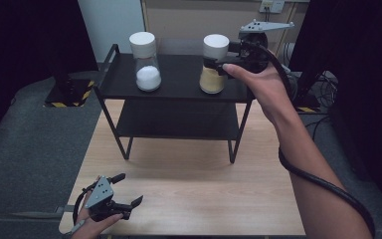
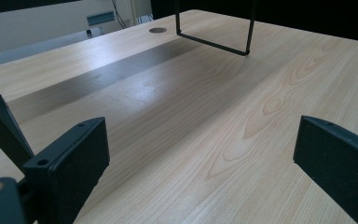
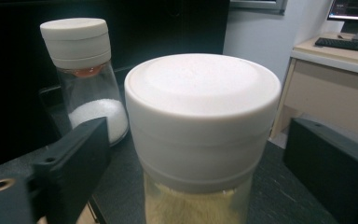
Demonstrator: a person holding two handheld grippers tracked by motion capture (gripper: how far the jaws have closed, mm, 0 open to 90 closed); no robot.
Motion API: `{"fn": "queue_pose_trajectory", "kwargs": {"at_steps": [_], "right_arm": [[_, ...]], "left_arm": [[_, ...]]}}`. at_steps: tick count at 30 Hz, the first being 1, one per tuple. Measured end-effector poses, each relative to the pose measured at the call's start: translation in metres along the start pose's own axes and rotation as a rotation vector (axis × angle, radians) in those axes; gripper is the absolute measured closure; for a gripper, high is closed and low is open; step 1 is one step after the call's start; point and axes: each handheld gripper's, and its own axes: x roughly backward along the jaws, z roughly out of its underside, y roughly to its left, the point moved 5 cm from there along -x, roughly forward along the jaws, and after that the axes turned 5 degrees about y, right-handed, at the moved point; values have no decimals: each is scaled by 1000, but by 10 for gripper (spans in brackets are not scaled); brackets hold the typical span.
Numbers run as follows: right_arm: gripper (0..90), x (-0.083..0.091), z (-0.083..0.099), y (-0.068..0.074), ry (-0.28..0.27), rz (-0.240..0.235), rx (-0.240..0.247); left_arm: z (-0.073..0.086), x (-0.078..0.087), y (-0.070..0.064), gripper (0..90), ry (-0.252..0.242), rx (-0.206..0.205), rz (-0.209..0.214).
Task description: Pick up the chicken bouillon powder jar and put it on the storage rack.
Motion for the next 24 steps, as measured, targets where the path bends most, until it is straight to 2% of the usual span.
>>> {"fn": "queue_pose_trajectory", "kwargs": {"at_steps": [11, 17, 24], "right_arm": [[33, 23, 10, 4, 9, 23, -12], [31, 35, 18, 7, -6, 13, -18], [33, 49, 28, 17, -46, 14, -15]], "left_arm": [[-1, -1, -2, 23, 3, -5, 6], [0, -1, -3, 23, 2, -2, 4], [0, -1, -3, 23, 1, 0, -2]]}}
